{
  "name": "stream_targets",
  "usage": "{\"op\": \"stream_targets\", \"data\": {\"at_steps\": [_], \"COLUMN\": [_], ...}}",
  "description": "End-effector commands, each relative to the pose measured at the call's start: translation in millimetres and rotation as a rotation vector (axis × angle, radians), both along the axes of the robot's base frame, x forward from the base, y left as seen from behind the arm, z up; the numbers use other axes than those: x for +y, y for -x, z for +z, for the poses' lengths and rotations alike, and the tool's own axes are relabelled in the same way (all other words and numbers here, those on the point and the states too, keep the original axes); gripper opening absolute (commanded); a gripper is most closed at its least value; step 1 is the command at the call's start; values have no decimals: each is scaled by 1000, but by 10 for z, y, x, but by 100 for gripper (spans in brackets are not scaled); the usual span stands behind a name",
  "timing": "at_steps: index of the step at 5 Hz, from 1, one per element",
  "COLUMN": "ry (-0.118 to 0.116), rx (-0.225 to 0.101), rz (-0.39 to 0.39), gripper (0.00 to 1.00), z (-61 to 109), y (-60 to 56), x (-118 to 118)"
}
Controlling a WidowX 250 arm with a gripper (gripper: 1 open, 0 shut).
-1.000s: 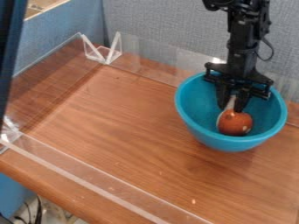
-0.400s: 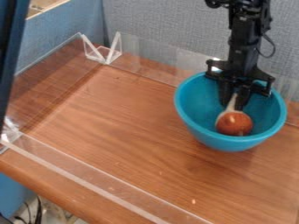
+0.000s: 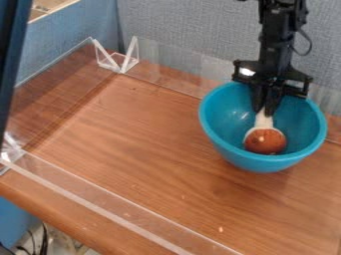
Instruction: Put the mushroom in the blue bowl
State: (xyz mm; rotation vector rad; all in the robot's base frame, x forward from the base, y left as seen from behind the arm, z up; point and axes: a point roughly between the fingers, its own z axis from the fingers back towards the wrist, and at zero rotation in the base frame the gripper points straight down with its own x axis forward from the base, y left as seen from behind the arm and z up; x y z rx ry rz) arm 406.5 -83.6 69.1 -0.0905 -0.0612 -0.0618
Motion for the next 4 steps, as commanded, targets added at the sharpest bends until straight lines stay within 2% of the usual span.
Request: {"op": "stream_targets", "data": {"at_steps": [1,2,4], "ry": [16,17,30], "rx": [-116,-125,-134], "rz": [81,148,100], "gripper": [0,0,0], "z": [335,271,181], "y": [-95,-74,-132], "x": [179,302,235]}}
